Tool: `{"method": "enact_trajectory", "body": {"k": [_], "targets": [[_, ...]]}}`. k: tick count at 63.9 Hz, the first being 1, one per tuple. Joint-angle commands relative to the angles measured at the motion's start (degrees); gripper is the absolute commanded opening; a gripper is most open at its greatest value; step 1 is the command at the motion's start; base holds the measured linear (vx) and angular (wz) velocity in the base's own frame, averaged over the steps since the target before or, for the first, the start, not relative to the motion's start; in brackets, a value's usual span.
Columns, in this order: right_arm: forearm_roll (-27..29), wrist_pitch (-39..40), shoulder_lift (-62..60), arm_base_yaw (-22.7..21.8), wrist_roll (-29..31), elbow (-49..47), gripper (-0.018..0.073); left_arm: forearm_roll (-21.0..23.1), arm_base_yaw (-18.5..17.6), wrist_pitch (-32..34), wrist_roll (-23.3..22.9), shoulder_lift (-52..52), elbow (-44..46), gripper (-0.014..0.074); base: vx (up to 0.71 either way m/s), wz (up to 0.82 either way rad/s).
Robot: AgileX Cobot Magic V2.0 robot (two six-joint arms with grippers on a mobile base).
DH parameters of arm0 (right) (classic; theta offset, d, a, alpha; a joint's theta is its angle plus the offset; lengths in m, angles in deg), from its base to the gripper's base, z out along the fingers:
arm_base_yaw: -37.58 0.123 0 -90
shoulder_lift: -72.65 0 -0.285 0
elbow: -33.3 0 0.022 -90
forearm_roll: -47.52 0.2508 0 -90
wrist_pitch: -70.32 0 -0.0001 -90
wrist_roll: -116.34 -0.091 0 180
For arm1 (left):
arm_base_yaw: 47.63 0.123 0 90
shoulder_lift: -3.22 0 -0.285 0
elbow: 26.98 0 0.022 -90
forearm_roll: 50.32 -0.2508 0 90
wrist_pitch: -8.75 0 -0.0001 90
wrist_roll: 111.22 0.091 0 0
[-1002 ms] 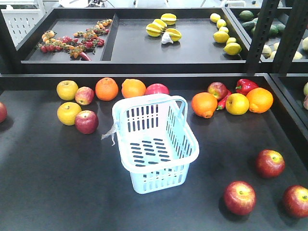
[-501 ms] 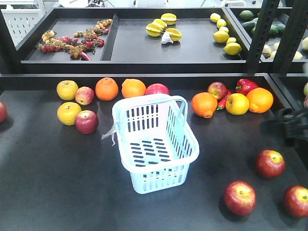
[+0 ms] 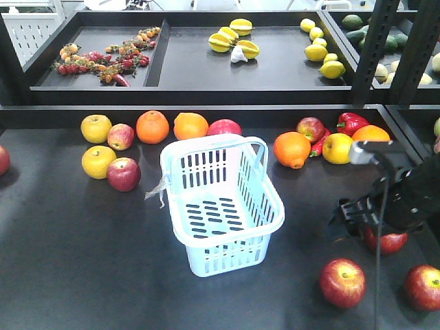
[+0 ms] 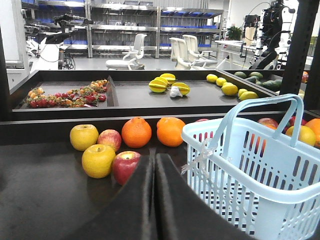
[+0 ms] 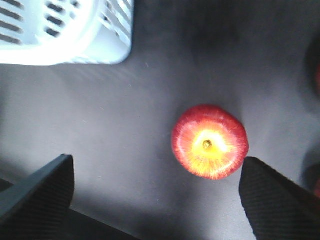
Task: Pick three apples into basket with both arms
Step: 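Reach the right gripper down and grasp the red apple nearest the robot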
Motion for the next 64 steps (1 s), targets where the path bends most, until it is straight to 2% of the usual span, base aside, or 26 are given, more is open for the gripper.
{"method": "enact_trajectory", "body": {"k": [1,30,64], "targets": [[0.0,2.0,1.8,-0.2,0.5,-1.8,0.0629,0.5,0.2,-1.1,-0.1,-1.2,1.4,-0.0008,0.0,0.0],[-2.3,3.0,12.8,-0.2,-7.0,-4.7,0.0613,0.5,0.2,-1.1,-0.1,-1.2,1.4,-0.0008,0.0,0.0],[-6.6,4.1,20.9,-0.2,-10.3,-5.2,0.0599,0.5,0.2,-1.1,-0.1,-1.2,1.4,-0.0008,0.0,0.0]]}}
